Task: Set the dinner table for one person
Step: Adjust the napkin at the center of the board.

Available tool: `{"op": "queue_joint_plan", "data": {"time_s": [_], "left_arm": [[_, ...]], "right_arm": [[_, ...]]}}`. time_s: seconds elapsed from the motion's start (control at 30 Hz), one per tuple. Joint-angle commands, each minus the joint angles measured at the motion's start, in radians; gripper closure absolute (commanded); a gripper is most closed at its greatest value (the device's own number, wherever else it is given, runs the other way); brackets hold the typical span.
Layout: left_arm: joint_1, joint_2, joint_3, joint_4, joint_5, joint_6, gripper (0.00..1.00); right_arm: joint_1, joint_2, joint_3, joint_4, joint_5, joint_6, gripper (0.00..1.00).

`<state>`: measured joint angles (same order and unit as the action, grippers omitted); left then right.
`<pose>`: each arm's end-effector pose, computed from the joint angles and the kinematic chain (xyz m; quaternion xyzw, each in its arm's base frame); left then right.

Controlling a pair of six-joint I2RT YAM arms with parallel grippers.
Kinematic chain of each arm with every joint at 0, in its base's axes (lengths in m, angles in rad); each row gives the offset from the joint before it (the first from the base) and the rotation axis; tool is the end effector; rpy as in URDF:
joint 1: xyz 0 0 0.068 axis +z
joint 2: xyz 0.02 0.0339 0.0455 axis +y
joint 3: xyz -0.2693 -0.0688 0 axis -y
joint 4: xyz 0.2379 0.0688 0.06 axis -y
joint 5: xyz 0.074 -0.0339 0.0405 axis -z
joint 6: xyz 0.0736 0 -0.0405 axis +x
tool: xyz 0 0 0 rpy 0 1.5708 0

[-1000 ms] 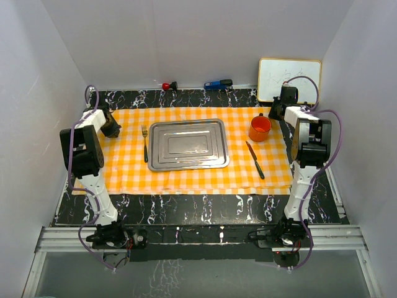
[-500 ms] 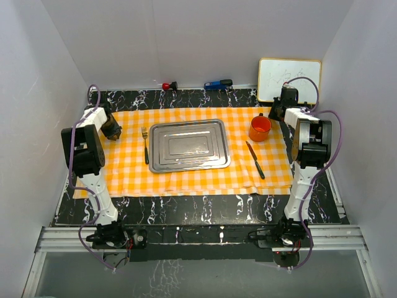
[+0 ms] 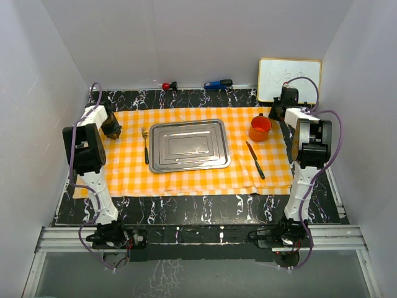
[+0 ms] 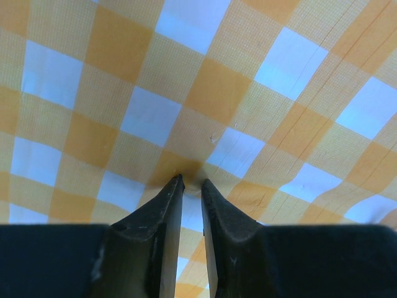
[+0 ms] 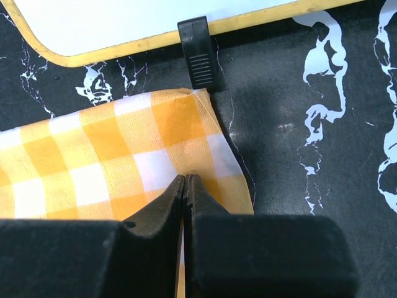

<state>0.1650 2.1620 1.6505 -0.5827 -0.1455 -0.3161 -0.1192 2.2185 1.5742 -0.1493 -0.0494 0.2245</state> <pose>0.4661 0.0884 0.1425 -0.2476 0.9372 0.0527 0.2401 0.5090 -0.0573 0.1282 0.1490 0.9131 0.0428 0.3770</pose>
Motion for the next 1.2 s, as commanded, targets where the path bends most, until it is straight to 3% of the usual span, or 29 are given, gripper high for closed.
{"op": "queue_joint_plan", "data": {"time_s": [0.0, 0.27, 0.43, 0.67, 0.8, 0.93, 1.03, 1.17], "left_arm": [[0.012, 0.111, 0.039, 0.009, -0.049, 0.072, 0.82], [0.052, 0.153, 0.086, -0.001, -0.032, 0.102, 0.82], [0.053, 0.105, 0.024, 0.047, 0.020, 0.096, 0.80], [0.053, 0.077, 0.055, -0.002, 0.013, 0.083, 0.69], [0.052, 0.024, 0.055, -0.010, 0.044, 0.068, 0.56], [0.046, -0.045, 0.069, -0.046, 0.045, 0.044, 0.53], [0.019, -0.083, 0.094, -0.107, -0.018, 0.034, 0.52], [-0.043, -0.116, 0.107, -0.240, -0.203, -0.012, 0.52]], "right_arm": [[-0.009, 0.071, 0.009, -0.072, 0.004, -0.025, 1.00], [-0.010, 0.093, 0.047, -0.093, -0.007, -0.028, 1.00], [-0.008, 0.081, 0.033, -0.093, -0.010, -0.027, 1.00], [-0.008, 0.036, 0.019, -0.098, -0.034, -0.018, 0.88], [-0.006, -0.055, 0.012, -0.094, 0.010, -0.022, 0.86], [-0.006, -0.141, 0.044, -0.159, 0.022, -0.024, 0.83], [-0.006, -0.187, 0.031, -0.222, 0.007, -0.004, 0.83], [0.004, -0.294, -0.097, -0.236, -0.062, 0.039, 0.83]]}}
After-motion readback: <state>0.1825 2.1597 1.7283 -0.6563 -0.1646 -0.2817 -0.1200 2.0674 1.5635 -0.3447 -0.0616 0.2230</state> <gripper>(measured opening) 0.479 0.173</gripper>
